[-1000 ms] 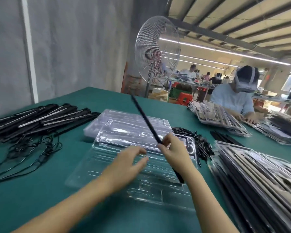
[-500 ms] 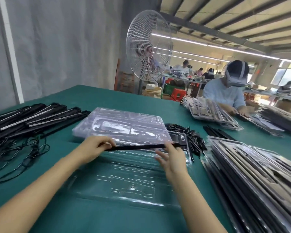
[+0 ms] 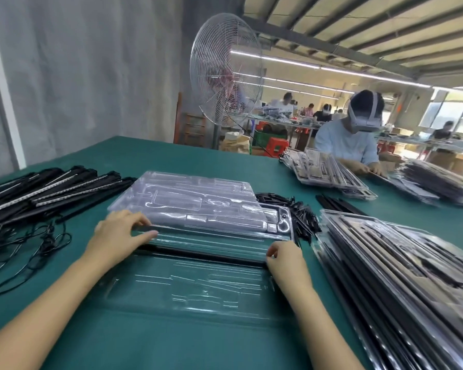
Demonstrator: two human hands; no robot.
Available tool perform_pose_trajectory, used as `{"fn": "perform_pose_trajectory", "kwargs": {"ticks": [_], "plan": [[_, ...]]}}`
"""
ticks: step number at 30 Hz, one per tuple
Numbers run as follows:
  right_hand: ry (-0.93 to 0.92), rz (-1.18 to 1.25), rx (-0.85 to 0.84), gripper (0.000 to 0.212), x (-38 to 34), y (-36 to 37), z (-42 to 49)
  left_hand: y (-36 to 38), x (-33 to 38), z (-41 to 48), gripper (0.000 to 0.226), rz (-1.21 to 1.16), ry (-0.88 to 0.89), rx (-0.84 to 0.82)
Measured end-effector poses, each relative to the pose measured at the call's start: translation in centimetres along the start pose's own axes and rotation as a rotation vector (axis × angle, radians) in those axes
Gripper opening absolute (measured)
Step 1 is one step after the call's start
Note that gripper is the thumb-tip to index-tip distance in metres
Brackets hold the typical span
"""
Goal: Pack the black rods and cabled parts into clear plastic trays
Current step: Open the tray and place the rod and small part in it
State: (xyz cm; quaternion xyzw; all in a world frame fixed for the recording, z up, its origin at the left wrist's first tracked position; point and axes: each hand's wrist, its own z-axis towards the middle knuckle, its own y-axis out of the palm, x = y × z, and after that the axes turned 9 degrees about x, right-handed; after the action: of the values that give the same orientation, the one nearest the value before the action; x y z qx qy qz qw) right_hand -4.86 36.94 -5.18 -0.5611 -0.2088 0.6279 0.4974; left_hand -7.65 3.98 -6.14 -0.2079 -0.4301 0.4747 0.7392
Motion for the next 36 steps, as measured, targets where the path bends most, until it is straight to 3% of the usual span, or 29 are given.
{"fn": "perform_pose_trajectory", "kwargs": {"ticks": [2, 6, 8, 13, 15, 19, 23, 26, 32, 36], "plan": [[-0.038, -0.027, 0.023, 0.013, 0.2, 0.0, -0.1, -0.3, -1.0, 0.1, 0.027, -0.091, -0.156, 0.001], [-0.084, -0.071, 0.034, 0.011, 0.2, 0.2, -0.4, -0.2, -1.8, 0.1, 0.053, -0.158, -0.380, -0.148], [-0.104, -0.090, 0.035, 0.009, 0.1, 0.1, -0.3, -0.2, -2.3, 0.2, 0.051, -0.175, -0.422, -0.192], [-0.087, -0.069, 0.248, 0.024, 0.2, -0.3, 1.2, -0.9, -4.5, 0.5, 0.022, -0.387, -0.425, -0.289], [-0.023, -0.040, 0.259, 0.028, 0.3, -0.6, 2.7, -1.2, -5.2, 0.5, 0.018, -0.437, -0.403, -0.344], [0.162, -0.110, 0.050, 0.034, 0.9, -0.1, 6.3, -1.2, -5.7, 0.2, 0.028, -0.545, -0.411, -0.298], [0.226, -0.217, -0.079, 0.029, 1.0, 0.6, 8.4, -1.4, -5.7, 0.2, 0.040, -0.517, -0.405, -0.244], [0.193, -0.339, -0.086, 0.026, 0.7, 0.0, 9.4, -1.1, -5.5, 0.3, 0.046, -0.458, -0.399, -0.198], [0.113, -0.350, -0.026, 0.020, 1.3, 0.1, 9.5, -0.2, -5.6, 0.4, 0.047, -0.327, -0.355, -0.122], [0.062, -0.345, 0.001, 0.023, 1.5, 0.2, 9.3, -0.6, -6.1, 0.6, 0.051, -0.433, -0.362, -0.209]]}}
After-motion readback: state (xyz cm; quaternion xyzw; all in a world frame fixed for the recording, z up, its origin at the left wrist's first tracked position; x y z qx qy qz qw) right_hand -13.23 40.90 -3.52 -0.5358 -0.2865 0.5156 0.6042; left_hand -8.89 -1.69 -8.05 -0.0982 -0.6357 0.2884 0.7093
